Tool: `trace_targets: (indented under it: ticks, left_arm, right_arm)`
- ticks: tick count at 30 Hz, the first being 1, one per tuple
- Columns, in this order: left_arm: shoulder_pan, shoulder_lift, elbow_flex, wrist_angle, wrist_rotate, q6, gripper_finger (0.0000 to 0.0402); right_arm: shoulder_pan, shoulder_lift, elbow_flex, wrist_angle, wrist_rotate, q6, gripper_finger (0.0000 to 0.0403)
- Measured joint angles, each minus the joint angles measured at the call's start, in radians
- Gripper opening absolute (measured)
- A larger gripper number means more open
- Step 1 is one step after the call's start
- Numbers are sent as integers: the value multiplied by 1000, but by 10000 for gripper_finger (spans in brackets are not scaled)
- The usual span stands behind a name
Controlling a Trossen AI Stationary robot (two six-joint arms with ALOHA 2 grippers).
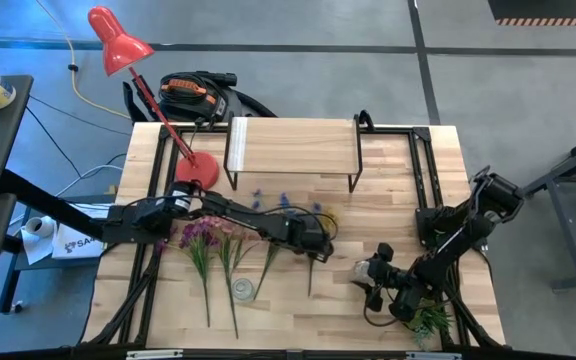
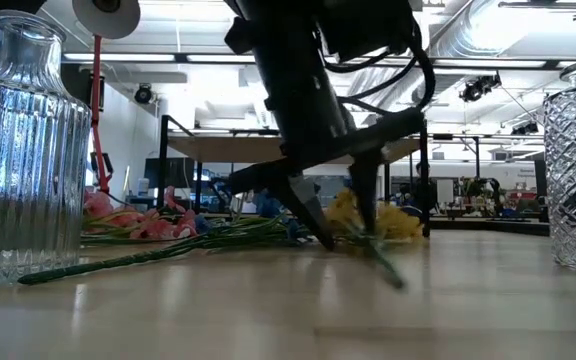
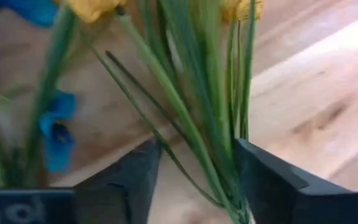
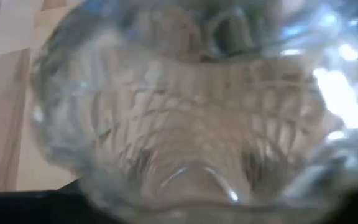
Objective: Pick and place flowers into a vace then onto a shelf
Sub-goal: Put the yellow flowers into the top vase
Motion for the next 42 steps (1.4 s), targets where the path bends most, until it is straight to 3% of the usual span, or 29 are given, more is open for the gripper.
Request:
trace_targets:
  ticks: [4,10,16,20,31,34,38,42]
  left_arm:
    - [5,2,-2,-1,-67,63,149]
    - [18,4,-4,72,-80,210,36]
    - [16,5,75,135,-49,322,33]
    - [14,5,184,54,-62,377,34]
    - [15,-42,518,-143,-328,594,34]
    - [17,-48,593,-152,-364,648,34]
    - [22,-47,634,-126,-332,664,34]
    - [21,-51,635,-66,-289,714,34]
  right_arm:
    - [-4,1,-2,-13,7,-3,256]
    - [-6,1,-2,-14,11,-7,256]
    - [-6,1,-2,-13,9,1,256]
    - [-6,0,-1,-13,4,12,256]
    - [-43,1,-1,-3,26,-11,256]
    - [-74,1,-1,25,17,-79,256]
    - [-113,1,-1,91,-1,-215,256]
    - [-148,-2,0,129,-100,-336,256]
